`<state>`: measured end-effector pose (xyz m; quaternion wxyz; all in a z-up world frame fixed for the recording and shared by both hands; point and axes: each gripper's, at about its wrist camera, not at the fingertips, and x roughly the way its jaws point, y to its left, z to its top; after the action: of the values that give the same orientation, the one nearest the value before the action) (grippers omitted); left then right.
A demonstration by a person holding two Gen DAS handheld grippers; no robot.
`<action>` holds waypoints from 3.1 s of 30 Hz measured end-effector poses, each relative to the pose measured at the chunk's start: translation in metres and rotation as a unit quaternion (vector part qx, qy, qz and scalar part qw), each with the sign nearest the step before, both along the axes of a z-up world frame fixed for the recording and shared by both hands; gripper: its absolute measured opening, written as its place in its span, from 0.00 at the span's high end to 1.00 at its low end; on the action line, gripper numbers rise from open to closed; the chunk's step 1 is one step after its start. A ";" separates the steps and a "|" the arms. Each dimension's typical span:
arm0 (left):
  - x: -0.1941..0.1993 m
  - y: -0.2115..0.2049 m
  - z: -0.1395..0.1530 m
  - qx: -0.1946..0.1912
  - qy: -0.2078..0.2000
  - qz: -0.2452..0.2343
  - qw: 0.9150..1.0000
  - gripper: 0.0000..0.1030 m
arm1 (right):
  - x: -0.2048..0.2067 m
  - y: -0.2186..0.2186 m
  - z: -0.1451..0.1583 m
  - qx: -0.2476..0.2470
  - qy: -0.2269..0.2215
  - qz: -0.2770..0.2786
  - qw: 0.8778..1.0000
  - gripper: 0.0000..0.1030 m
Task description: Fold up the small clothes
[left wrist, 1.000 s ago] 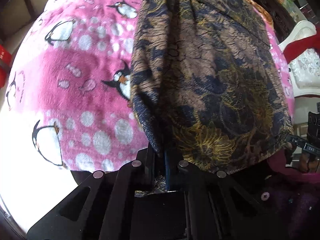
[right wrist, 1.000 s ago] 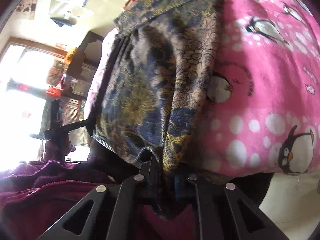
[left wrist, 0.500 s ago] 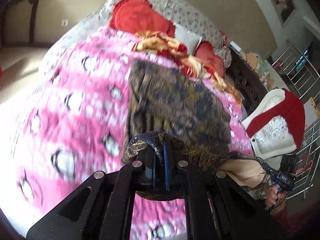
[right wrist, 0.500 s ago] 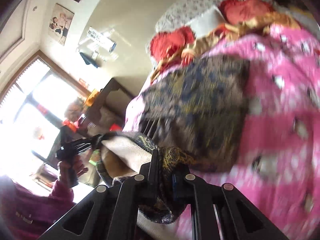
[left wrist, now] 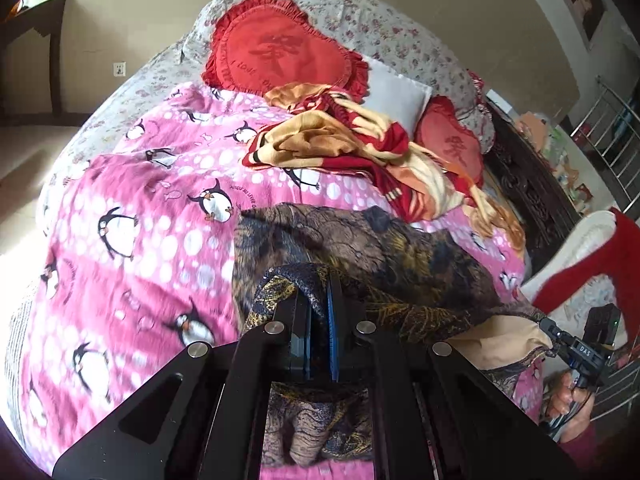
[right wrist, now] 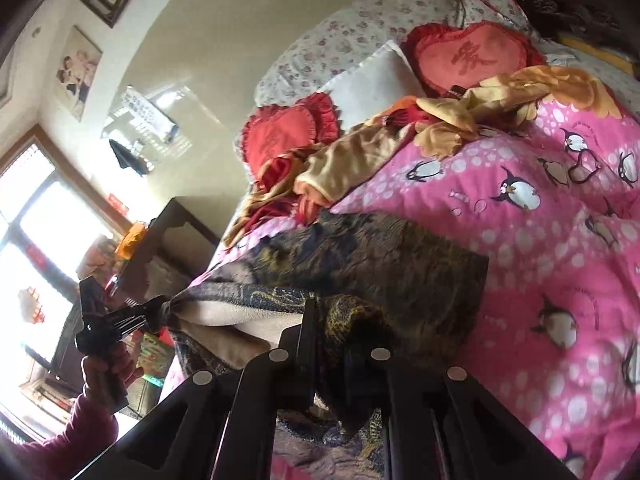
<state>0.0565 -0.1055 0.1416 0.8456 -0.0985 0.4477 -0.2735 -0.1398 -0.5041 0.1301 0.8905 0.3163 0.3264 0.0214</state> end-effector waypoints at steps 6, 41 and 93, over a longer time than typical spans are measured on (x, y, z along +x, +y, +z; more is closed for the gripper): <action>0.039 -0.025 -0.018 0.020 0.008 0.003 1.000 0.95 | 0.045 -0.037 -0.030 0.022 0.033 -0.024 0.999 0.92; 0.041 -0.079 -0.040 0.120 -0.009 -0.104 0.987 0.38 | 0.123 0.060 -0.043 -0.139 0.023 0.072 0.987 0.65; 0.014 -0.009 -0.067 0.104 0.020 0.001 0.994 0.38 | 0.228 0.101 -0.048 -0.319 0.089 0.138 0.933 0.97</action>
<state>0.0705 -0.1148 0.0743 0.8423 -0.0165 0.4906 -0.2225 0.0882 -0.4027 0.0819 0.9003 -0.0323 0.4340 0.0107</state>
